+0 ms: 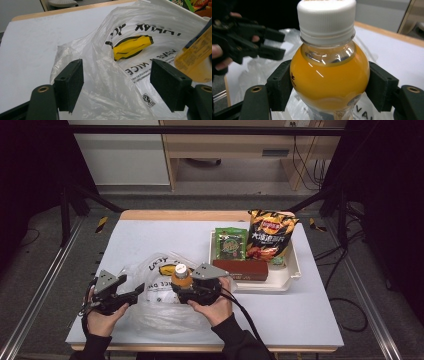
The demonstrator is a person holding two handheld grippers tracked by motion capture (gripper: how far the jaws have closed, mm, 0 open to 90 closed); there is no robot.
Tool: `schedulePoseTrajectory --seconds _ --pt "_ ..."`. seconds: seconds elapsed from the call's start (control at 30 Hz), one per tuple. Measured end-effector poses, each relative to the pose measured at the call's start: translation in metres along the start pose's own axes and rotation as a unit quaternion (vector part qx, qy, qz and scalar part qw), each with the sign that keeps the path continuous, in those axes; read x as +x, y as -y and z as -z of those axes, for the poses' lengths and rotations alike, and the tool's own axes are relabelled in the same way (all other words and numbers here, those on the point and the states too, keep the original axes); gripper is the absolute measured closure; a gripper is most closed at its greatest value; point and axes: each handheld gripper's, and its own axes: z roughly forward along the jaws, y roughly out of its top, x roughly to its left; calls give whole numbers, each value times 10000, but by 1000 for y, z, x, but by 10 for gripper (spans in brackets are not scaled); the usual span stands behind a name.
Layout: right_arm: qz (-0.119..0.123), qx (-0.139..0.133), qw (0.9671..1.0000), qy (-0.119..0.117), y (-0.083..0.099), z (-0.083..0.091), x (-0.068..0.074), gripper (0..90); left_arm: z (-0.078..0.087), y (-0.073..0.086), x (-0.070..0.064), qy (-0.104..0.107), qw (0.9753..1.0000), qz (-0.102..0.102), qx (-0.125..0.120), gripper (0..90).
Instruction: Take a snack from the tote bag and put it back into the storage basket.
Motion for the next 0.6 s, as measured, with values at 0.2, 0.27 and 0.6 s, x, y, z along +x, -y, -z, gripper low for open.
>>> schedulePoseTrajectory --seconds 0.2,0.27,0.6 --pt "-24 -209 9998 -49 -20 17 0 303 0 0 0 -12 10000 11 8 264" --pt "-24 -274 9996 -66 -25 23 -1 303 0 0 0 -13 10000 8 0 264" --pt "10 -400 9992 21 -45 48 -10 303 2 -1 0 -9 10000 29 -44 264"
